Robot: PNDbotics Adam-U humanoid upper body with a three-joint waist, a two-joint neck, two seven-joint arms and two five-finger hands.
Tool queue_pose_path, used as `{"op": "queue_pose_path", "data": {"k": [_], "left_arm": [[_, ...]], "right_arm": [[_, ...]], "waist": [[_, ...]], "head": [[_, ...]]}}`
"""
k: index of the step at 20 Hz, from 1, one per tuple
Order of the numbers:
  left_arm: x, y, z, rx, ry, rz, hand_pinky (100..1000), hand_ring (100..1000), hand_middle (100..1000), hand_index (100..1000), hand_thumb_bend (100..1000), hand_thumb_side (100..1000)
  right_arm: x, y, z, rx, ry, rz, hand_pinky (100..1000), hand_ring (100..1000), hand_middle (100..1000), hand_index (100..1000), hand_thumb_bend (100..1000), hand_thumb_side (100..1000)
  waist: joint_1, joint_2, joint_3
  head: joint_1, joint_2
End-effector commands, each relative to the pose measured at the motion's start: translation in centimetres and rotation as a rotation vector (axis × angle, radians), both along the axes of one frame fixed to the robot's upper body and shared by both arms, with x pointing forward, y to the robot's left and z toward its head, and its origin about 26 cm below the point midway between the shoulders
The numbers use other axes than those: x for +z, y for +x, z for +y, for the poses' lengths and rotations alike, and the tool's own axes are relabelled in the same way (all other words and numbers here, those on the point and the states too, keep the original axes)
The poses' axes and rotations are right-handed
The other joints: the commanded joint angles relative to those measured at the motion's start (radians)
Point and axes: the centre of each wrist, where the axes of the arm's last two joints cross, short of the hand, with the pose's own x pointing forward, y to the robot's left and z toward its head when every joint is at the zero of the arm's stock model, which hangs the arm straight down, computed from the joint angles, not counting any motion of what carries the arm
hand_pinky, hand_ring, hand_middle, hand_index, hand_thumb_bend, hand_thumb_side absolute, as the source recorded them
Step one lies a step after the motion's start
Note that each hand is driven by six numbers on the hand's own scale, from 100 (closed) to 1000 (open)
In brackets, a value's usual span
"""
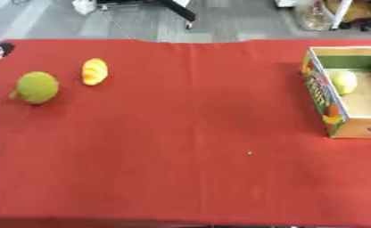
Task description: Pick up the objects with one hand, pass them to the other hand, and then place them into the box on the other side of the table.
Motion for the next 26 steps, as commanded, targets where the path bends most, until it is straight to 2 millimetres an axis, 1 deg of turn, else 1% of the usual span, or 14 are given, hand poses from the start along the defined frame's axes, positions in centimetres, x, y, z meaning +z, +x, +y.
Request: {"op": "queue_pose_path", "data": {"k": [1,2,7,8,9,10,14,17,19,20,21,23,24,26], "left_arm": [[-0.5,0.7,1.2,0.007,0.023,0.113,759,731,696,733,673,365],[-0.9,1.0,1.2,-0.007,0.017,0.141,767,742,713,743,728,397],[-2.5,2.3,0.3,-0.048,0.000,0.226,771,750,728,750,773,431],[-2.8,2.5,0.1,-0.042,0.001,0.232,768,747,724,743,756,414],[-3.1,2.7,-0.1,-0.029,0.000,0.231,766,745,725,743,750,408],[-3.5,2.9,-0.3,-0.009,0.006,0.222,763,742,719,739,726,378],[-4.8,3.3,-0.9,0.080,0.074,0.135,756,733,706,726,654,293],[-6.0,3.4,-1.3,0.121,0.108,0.104,750,725,695,718,634,270],[-6.8,3.5,-1.4,0.136,0.114,0.103,725,691,653,686,598,233],[-7.1,3.5,-1.5,0.142,0.118,0.099,687,634,593,637,499,148],[-7.5,3.4,-1.6,0.149,0.122,0.089,677,619,575,621,445,100],[-8.2,3.4,-1.7,0.158,0.131,0.063,643,570,518,558,333,100],[-8.5,3.4,-1.8,0.162,0.133,0.045,609,531,478,509,219,100],[-8.8,3.4,-2.0,0.164,0.118,-0.014,553,478,419,438,135,100]], "right_arm": [[1.3,-0.6,0.7,0.050,-0.021,-0.029,719,724,587,839,205,319],[1.3,-0.6,0.9,0.061,-0.024,-0.027,720,723,586,836,200,322],[1.0,-0.5,1.4,0.092,-0.026,-0.006,719,721,583,831,187,325],[0.9,-0.5,1.4,0.094,-0.024,-0.002,718,720,580,828,182,325],[0.8,-0.4,1.5,0.097,-0.021,0.004,718,720,578,828,223,302],[0.7,-0.4,1.6,0.103,-0.020,0.009,718,720,579,827,178,328],[0.2,-0.2,1.8,0.120,-0.021,0.032,717,719,575,823,171,334],[-0.1,-0.1,1.8,0.125,-0.018,0.046,716,717,573,821,161,337],[-0.2,-0.1,1.9,0.130,-0.012,0.052,716,718,572,819,155,340],[-0.3,-0.1,1.9,0.132,-0.010,0.054,716,718,571,818,157,334],[-0.4,-0.1,2.0,0.134,-0.010,0.059,715,717,571,818,149,342],[-0.6,0.0,2.0,0.139,-0.005,0.066,713,716,569,815,143,342],[-0.7,0.0,2.1,0.141,-0.003,0.070,712,715,566,813,137,343],[-0.9,0.0,2.1,0.148,0.000,0.078,708,711,562,807,131,344]], "waist": [[-0.010,-0.016,-0.003],[-0.011,-0.015,-0.005],[-0.015,-0.012,-0.009],[-0.015,-0.012,-0.009],[-0.016,-0.012,-0.009],[-0.017,-0.011,-0.010],[-0.021,-0.008,-0.014],[-0.023,-0.006,-0.016],[-0.025,-0.005,-0.016],[-0.025,-0.004,-0.017],[-0.026,-0.003,-0.017],[-0.028,-0.001,-0.018],[-0.028,-0.001,-0.019],[-0.029,0.001,-0.019]], "head": [[0.013,0.005],[0.015,0.005],[0.017,0.005],[0.017,0.005],[0.018,0.005],[0.019,0.005],[0.021,0.005],[0.022,0.005],[0.023,0.005],[0.023,0.005],[0.022,0.005],[0.021,0.005],[0.021,0.005],[0.021,0.005]]}}
